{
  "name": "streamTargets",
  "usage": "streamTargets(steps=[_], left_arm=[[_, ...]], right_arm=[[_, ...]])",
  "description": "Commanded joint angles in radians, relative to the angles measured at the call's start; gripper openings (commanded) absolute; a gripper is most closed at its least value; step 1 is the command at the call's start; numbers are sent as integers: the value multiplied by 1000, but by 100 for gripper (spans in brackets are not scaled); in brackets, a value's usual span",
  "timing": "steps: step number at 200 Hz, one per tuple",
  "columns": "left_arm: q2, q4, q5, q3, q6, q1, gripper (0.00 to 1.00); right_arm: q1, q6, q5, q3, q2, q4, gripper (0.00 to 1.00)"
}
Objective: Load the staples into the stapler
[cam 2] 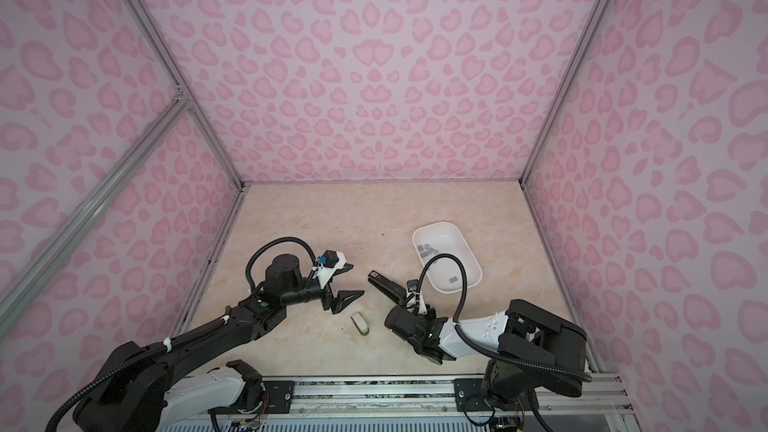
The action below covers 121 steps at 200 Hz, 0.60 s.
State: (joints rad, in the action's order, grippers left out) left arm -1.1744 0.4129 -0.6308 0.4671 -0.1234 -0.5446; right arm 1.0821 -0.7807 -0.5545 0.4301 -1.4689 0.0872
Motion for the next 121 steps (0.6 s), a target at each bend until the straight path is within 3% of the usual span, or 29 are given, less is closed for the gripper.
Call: streamTargets(steps=[1, 59, 85, 121], left_arm=[[-37, 3, -19, 27, -38, -10, 89], [-166, -35, -23, 100, -85, -48, 88], [-232, -62, -5, 145, -107, -68, 87], [-340, -86, 54, 211, -124, -97, 86]], right_arm=[[-18, 24, -22, -2, -29, 43, 43], [-81, 35, 8, 9, -99, 87, 36], [-143, 46, 97, 7, -117, 148, 30], [-195, 45, 116, 29, -117, 151, 30]])
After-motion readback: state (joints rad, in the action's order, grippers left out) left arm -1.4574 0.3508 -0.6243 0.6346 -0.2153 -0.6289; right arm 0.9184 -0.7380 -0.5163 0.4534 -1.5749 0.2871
